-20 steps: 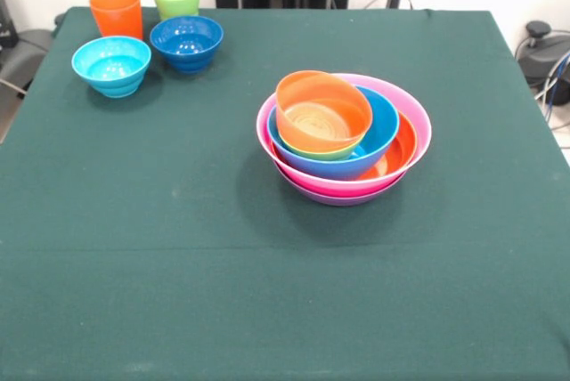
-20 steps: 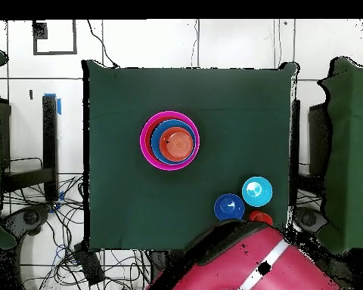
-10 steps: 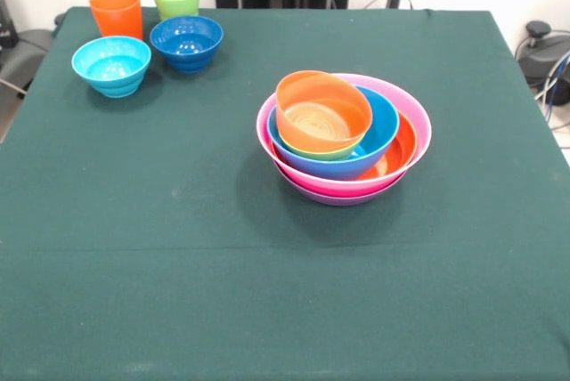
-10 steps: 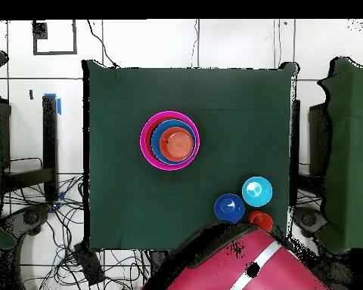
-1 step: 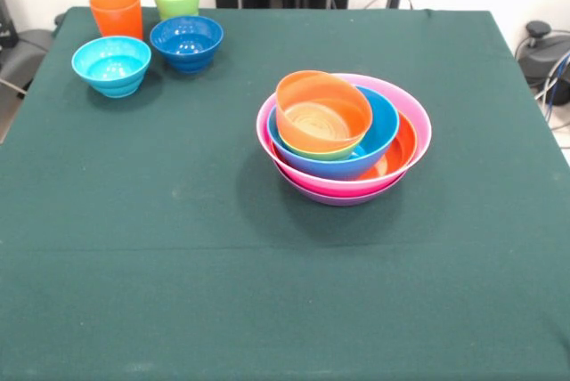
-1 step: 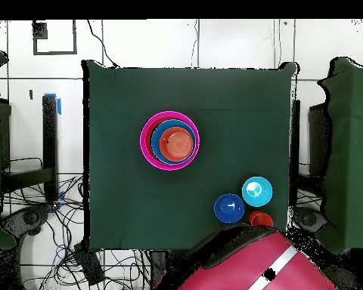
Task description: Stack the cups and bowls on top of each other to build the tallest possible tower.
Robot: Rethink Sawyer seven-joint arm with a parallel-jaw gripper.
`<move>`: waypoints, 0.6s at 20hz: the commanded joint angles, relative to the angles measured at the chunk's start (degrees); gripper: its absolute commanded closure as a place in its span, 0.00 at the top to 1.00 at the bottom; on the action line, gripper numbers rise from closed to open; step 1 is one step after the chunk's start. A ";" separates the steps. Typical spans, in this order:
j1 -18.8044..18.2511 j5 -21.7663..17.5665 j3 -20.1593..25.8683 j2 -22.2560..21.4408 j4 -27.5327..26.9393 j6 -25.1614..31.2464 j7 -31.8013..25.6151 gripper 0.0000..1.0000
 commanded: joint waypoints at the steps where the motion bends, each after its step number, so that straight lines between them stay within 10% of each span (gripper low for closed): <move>1: 0.39 6.28 9.70 2.26 -0.11 3.54 -16.61 1.00; 12: 4.06 6.34 9.51 3.61 -2.33 4.24 -11.70 1.00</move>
